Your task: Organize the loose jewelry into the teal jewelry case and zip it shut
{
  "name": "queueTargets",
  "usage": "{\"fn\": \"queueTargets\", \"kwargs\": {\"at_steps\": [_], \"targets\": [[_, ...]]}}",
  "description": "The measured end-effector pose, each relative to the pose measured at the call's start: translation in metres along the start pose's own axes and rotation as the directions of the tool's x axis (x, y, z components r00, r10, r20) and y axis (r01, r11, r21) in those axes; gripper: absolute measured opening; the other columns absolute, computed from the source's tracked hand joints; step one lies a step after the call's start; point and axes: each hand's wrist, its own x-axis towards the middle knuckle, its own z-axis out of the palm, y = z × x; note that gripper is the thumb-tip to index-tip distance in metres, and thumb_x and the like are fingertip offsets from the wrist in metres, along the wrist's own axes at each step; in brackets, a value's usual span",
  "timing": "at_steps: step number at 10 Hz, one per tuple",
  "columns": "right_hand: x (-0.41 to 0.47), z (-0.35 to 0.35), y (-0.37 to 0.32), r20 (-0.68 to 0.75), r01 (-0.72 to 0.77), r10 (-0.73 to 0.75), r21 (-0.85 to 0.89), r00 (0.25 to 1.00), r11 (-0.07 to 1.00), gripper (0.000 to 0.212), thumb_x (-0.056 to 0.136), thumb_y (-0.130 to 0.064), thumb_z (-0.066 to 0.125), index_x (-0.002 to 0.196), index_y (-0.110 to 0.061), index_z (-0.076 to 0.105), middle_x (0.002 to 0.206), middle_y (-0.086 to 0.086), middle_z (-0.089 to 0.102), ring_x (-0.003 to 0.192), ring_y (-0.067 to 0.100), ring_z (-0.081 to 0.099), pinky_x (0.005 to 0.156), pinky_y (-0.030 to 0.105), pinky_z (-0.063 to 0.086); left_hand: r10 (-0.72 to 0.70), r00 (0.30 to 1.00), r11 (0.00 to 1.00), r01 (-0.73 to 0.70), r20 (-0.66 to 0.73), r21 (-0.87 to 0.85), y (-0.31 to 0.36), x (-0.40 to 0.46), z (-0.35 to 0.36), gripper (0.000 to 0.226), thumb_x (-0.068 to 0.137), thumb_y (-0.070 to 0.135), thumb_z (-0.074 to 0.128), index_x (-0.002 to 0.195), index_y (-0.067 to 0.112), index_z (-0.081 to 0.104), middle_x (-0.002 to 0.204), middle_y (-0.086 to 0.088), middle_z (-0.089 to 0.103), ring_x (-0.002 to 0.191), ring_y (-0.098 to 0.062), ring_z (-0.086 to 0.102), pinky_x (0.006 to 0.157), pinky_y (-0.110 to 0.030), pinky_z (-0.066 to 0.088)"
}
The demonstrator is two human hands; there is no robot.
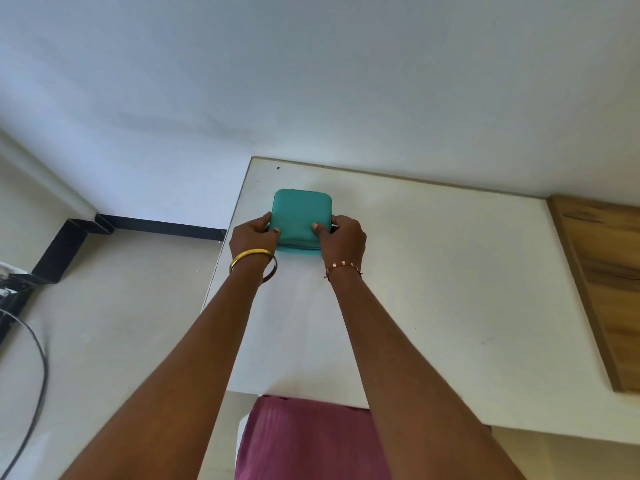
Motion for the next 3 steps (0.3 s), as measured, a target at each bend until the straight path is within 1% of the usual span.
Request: {"fn": "queueTargets", "kwargs": {"at_steps": [1,2,3], "targets": [[0.000,-0.001,-0.001,0.012,0.002,-0.002,-0.001,1.000,1.000,0.033,0.082,-0.023,0.066,0.106,0.000,0.065,0.104,0.017,0.068,0.093,0.032,0.062,0.073,0.026,0.042,0.006,1.000,1.000,-0.006,0.014,0.006,0.002,-0.004,-0.001,0.040,0.084,0.008,0.059,0.124,0.010,0.053,0.127,-0.014,0.057,0.111,-0.031,0.056,0.100,-0.044,0.046],[-0.007,-0.007,0.000,0.033,0.033,-0.034,0.028,0.999,0.999,0.033,0.085,-0.024,0.062,0.105,0.002,0.064,0.098,0.018,0.068,0.085,0.029,0.060,0.071,0.029,0.045,0.068,0.998,0.998,-0.069,0.012,0.017,-0.004,-0.019,0.000,0.040,0.091,0.014,0.050,0.131,0.010,0.045,0.133,-0.014,0.052,0.118,-0.030,0.051,0.106,-0.039,0.039],[-0.029,-0.017,0.005,0.063,0.035,-0.038,0.059,0.997,0.998,0.037,0.094,-0.027,0.048,0.101,0.005,0.062,0.093,0.020,0.066,0.077,0.025,0.052,0.059,0.026,0.039,0.108,0.994,0.992,-0.109,0.020,0.067,-0.016,-0.045,0.001,0.044,0.096,0.018,0.038,0.138,0.010,0.032,0.144,-0.012,0.039,0.131,-0.028,0.038,0.109,-0.033,0.028]]}}
